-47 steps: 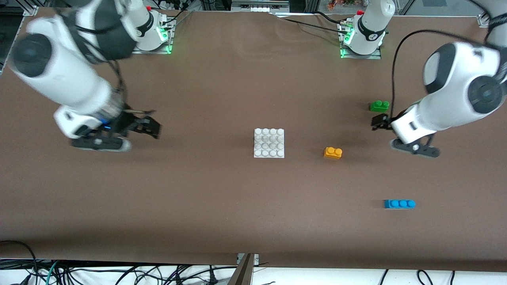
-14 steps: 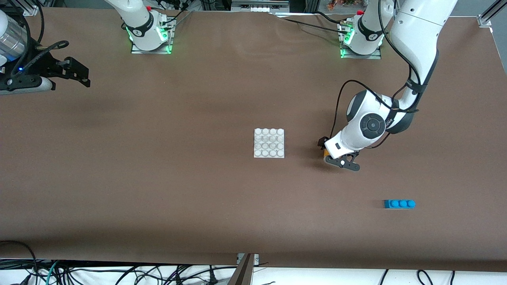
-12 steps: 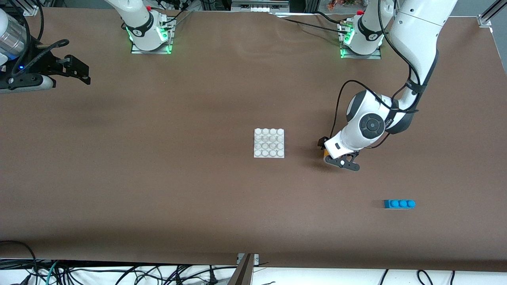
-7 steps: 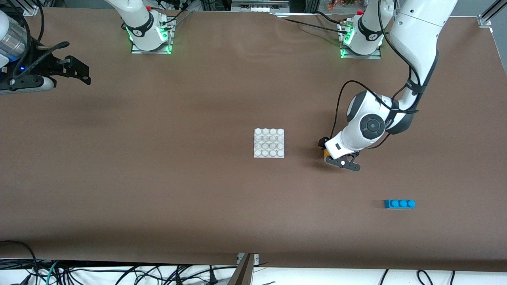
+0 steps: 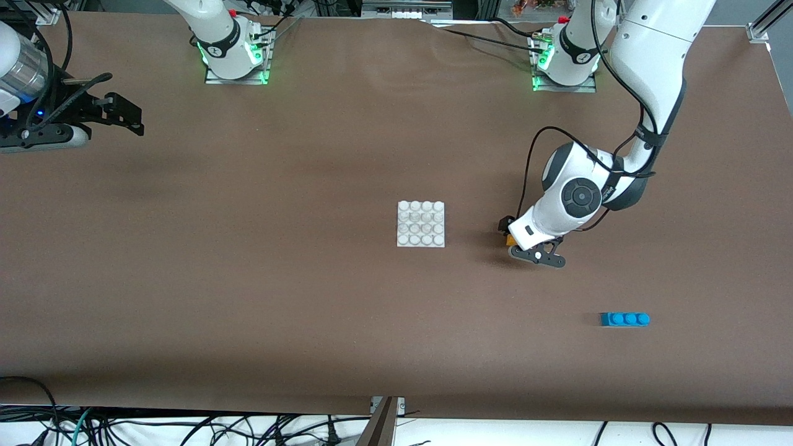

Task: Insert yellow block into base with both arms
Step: 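Lower the left gripper and grasp the yellow block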

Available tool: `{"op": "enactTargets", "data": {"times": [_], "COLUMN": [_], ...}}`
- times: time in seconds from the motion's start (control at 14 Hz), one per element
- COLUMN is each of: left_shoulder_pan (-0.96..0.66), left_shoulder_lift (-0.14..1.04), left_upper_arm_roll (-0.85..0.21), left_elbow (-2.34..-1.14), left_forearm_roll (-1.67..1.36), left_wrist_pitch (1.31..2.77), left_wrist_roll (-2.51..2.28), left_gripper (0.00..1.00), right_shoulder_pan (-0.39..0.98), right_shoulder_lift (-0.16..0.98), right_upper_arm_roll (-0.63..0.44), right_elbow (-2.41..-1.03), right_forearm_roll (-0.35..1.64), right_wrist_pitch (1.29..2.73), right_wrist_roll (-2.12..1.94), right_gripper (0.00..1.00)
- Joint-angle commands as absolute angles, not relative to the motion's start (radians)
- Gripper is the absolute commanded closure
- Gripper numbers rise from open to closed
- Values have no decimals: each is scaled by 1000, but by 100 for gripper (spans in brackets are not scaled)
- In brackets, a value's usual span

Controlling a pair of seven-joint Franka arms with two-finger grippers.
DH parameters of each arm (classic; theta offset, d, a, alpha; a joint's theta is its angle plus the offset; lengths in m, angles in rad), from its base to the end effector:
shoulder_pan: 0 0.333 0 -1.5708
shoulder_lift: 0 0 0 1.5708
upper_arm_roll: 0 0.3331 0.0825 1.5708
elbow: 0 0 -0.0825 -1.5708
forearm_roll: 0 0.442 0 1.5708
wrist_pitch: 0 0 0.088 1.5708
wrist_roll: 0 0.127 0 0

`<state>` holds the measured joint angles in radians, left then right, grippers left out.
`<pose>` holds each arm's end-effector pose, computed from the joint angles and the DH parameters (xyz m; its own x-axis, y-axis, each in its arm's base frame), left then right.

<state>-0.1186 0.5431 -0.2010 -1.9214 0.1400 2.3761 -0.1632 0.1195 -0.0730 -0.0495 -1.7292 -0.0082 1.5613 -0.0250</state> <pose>0.6300 -0.2046 0.1551 0.9694 -0.2340 -0.0743 -0.2345 -0.9721 0.0022 0.5797 0.0388 0.5809 0.9909 0.0949 -0.0949 0.0956 -0.9954 0.0022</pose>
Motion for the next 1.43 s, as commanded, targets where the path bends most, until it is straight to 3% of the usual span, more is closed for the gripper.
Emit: {"op": "enactTargets", "data": {"times": [0.0, 0.72, 0.93, 1.07, 1.15, 1.36], "left_shoulder_pan": [-133, -144, -144, -143, -143, -143], "left_shoulder_lift": [535, 546, 545, 545, 542, 529], "left_upper_arm_roll": [-199, -201, -201, -201, -201, -199], "left_elbow": [-1930, -1928, -1927, -1925, -1924, -1911], "left_forearm_roll": [219, 219, 219, 219, 219, 216], "left_wrist_pitch": [2376, 2376, 2376, 2375, 2373, 2347], "left_wrist_roll": [-262, -268, -267, -268, -268, -270], "left_gripper": [1, 5, 52, 69, 74, 74], "right_shoulder_pan": [107, 107, 107, 107, 107, 107], "right_shoulder_lift": [-89, -86, -83, -80, -77, -74], "right_upper_arm_roll": [-43, -44, -44, -43, -43, -43], "right_elbow": [-1761, -1764, -1764, -1764, -1764, -1761], "right_forearm_roll": [-18, -20, -20, -23, -23, -23], "right_wrist_pitch": [1591, 1597, 1597, 1603, 1603, 1603], "right_wrist_roll": [-37, -37, -37, -37, -37, -37], "right_gripper": [1, 1, 1, 1, 1, 1]}}
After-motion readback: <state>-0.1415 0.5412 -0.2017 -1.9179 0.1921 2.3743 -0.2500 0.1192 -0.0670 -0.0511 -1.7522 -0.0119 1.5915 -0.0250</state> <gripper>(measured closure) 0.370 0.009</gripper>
